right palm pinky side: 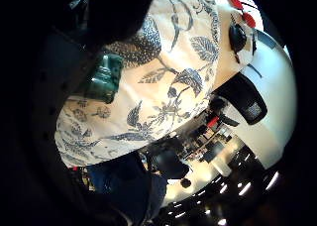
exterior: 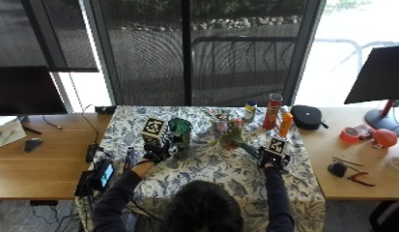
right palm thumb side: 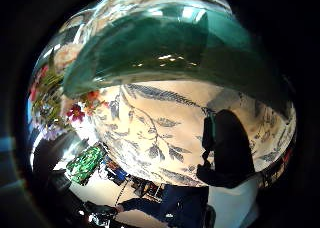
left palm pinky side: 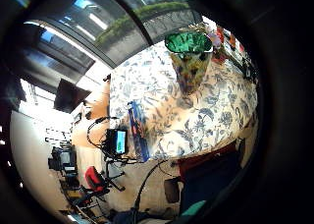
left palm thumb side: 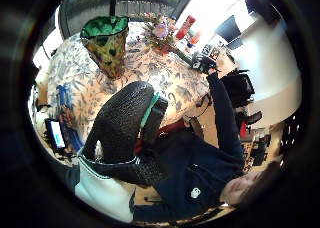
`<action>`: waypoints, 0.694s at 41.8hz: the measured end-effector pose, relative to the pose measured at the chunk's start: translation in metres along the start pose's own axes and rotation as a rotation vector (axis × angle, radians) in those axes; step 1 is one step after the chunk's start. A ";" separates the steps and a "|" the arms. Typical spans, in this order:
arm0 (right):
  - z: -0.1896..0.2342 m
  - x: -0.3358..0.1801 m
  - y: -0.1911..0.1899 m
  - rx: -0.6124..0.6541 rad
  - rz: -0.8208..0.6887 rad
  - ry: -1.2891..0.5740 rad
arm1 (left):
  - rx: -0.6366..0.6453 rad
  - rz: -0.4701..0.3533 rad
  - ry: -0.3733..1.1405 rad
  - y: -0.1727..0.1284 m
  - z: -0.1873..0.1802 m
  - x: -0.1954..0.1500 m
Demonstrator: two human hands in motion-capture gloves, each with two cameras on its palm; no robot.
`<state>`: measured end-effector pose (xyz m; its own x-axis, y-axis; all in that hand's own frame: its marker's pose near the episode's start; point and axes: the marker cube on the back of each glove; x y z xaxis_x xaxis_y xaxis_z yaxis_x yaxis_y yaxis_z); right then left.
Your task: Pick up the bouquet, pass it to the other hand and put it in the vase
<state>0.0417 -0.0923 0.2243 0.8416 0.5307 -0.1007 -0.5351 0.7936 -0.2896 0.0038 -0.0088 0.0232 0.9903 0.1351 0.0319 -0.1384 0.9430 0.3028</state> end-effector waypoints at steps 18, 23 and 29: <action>0.007 -0.014 0.004 0.034 0.003 -0.065 | -0.178 -0.040 0.057 0.010 0.005 -0.002; 0.009 -0.011 0.002 -0.007 0.052 -0.088 | -0.207 -0.047 0.072 0.013 0.002 -0.001; 0.004 -0.013 0.006 0.026 0.002 -0.079 | -0.163 -0.047 0.086 0.011 -0.001 0.002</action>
<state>0.0272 -0.0935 0.2276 0.8327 0.5531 -0.0250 -0.5390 0.7995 -0.2651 0.0044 0.0023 0.0255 0.9922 0.1082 -0.0620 -0.0984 0.9848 0.1433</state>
